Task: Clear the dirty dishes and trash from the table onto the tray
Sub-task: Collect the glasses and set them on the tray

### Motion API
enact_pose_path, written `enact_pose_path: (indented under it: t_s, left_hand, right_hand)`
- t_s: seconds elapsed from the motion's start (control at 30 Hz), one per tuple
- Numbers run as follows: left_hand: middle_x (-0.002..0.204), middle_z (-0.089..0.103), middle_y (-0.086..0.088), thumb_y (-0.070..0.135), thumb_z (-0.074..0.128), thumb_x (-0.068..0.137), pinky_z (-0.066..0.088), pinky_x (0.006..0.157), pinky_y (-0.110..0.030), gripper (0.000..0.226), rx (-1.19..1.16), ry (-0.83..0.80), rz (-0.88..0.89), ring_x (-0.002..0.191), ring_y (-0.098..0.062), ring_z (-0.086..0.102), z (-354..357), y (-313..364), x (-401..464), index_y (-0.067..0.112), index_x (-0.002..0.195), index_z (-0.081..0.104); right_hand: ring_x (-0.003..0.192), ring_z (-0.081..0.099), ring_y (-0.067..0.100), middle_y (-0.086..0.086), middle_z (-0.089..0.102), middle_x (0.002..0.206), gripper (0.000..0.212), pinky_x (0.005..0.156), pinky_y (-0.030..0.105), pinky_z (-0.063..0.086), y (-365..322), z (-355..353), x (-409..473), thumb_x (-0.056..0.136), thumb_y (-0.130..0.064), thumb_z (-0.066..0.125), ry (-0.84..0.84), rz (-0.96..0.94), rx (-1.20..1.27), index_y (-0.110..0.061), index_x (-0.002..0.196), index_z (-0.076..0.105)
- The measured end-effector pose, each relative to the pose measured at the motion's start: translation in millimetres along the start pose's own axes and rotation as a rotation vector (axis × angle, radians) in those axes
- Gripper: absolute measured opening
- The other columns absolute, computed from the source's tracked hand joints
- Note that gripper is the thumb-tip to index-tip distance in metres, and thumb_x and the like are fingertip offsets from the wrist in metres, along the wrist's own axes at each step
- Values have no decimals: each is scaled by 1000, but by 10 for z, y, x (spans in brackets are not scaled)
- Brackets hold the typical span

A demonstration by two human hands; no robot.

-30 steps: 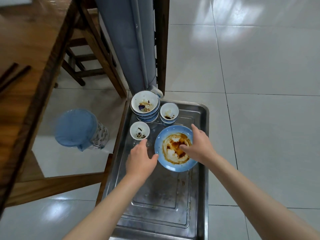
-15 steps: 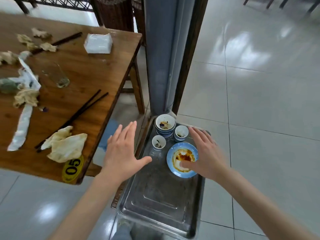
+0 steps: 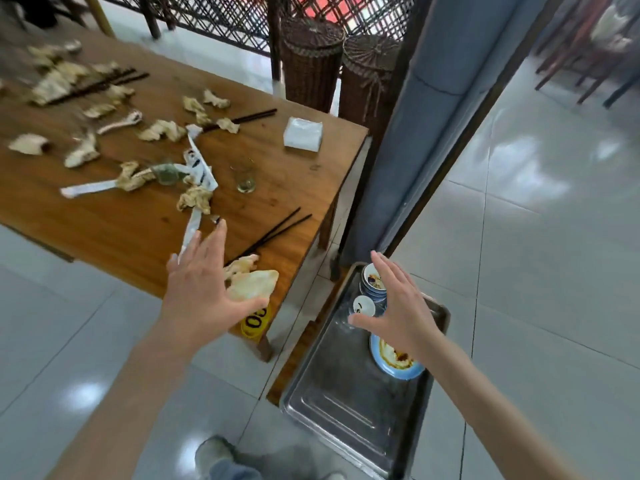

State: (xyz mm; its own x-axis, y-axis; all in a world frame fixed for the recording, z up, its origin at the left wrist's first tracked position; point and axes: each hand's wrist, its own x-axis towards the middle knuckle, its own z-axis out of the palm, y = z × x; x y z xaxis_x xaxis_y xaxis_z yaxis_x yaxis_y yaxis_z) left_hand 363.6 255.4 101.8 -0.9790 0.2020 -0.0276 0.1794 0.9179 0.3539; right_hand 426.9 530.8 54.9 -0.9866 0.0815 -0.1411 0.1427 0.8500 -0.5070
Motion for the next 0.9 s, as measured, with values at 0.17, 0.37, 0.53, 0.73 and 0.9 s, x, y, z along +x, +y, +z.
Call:
enact_pose_path:
  t_s: [0.17, 0.37, 0.53, 0.73, 0.9]
  left_hand:
    - [155, 24, -4, 58, 80, 58, 12, 112, -55, 123, -33, 76, -23, 145, -27, 13, -572, -472, 120, 18, 151, 9]
    - [157, 18, -2, 55, 79, 62, 9, 115, -52, 121, -35, 103, -30, 146, -23, 8, -1148, -1176, 301, 21, 151, 4]
    - [157, 19, -1, 57, 78, 62, 10, 115, -51, 120, -35, 106, -56, 146, -23, 9, -1376, -1688, 556, 27, 150, 3]
    - [157, 21, 1, 62, 75, 62, 14, 114, -52, 119, 0, 72, -50, 145, -23, 12, -1403, -2195, 1025, 25, 151, 5]
    - [155, 25, 2, 64, 73, 63, 13, 114, -52, 118, 35, 35, 12, 145, -22, 14, -1327, -2400, 1623, 27, 151, 4]
  right_hand:
    - [145, 11, 20, -9, 17, 157, 104, 117, 45, 20, -676, -16, 304, 71, -49, 75, -28, -42, 43, -28, 150, 10]
    - [145, 11, 18, -8, 18, 156, 105, 118, 42, 17, -1484, 144, 754, 70, -51, 76, -5, -61, 50, -28, 150, 12]
    - [144, 14, 18, -9, 20, 156, 106, 116, 46, 23, -1920, 310, 1108, 68, -49, 78, 19, -28, 38, -32, 149, 12]
    - [144, 17, 21, -5, 23, 155, 108, 115, 46, 25, -2175, 451, 1528, 66, -48, 80, 43, 9, 13, -27, 150, 14]
    - [143, 19, 20, -7, 23, 155, 107, 114, 46, 27, -2273, 554, 1968, 67, -53, 77, 65, 70, -31, -29, 149, 13]
